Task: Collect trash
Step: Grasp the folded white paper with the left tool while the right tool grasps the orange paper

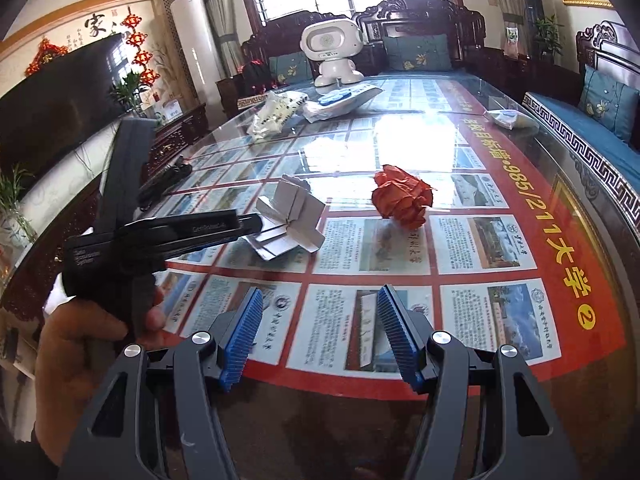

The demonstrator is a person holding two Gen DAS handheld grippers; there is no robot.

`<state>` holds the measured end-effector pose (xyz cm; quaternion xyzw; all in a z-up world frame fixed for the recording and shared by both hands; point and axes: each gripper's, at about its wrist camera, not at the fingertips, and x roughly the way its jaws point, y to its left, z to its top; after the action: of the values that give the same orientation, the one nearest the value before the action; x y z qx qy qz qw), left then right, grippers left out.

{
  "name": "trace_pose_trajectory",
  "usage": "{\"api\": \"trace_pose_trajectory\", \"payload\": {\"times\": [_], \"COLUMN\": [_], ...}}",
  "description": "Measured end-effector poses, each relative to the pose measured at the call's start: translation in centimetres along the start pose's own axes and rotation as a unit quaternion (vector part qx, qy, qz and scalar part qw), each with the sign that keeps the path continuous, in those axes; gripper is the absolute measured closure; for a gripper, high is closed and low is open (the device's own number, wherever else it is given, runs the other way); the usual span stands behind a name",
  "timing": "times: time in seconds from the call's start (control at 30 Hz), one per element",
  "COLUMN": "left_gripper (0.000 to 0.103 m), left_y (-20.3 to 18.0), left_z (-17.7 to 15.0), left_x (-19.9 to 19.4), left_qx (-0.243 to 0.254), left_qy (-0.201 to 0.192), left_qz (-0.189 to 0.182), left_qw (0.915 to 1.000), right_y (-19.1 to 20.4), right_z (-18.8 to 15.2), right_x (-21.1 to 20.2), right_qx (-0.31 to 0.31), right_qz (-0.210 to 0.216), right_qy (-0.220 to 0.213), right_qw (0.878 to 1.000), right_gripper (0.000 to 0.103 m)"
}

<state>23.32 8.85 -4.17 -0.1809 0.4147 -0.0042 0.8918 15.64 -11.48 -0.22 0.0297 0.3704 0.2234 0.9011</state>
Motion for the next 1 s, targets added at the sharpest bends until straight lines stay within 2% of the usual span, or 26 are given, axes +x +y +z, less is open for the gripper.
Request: {"api": "trace_pose_trajectory", "payload": {"times": [0.23, 0.4, 0.8, 0.93, 1.0], "left_gripper": [0.074, 0.074, 0.074, 0.074, 0.074], "left_y": [-0.7, -0.7, -1.1, -1.2, -1.2], "left_z": [0.1, 0.1, 0.4, 0.4, 0.5], "left_x": [0.3, 0.4, 0.7, 0.7, 0.7], "left_qx": [0.010, 0.009, 0.025, 0.025, 0.026], "left_qy": [0.002, 0.003, 0.004, 0.005, 0.005], "left_qz": [0.004, 0.001, 0.006, 0.005, 0.004], "left_qw": [0.9999, 1.0000, 0.9997, 0.9997, 0.9997], "right_y": [-2.3, -4.2, -4.4, -3.9, -3.5], "right_z": [2.9, 5.7, 7.4, 7.6, 7.4], "right_x": [2.1, 5.4, 10.6, 10.9, 10.7], "right_qx": [0.000, 0.010, 0.005, -0.010, -0.017], "right_qz": [-0.030, -0.053, -0.067, -0.067, -0.061], "right_qy": [-0.003, 0.007, 0.053, 0.054, 0.056], "right_qw": [1.000, 0.998, 0.996, 0.996, 0.996], "right_gripper": [0.044, 0.044, 0.044, 0.059, 0.061]}}
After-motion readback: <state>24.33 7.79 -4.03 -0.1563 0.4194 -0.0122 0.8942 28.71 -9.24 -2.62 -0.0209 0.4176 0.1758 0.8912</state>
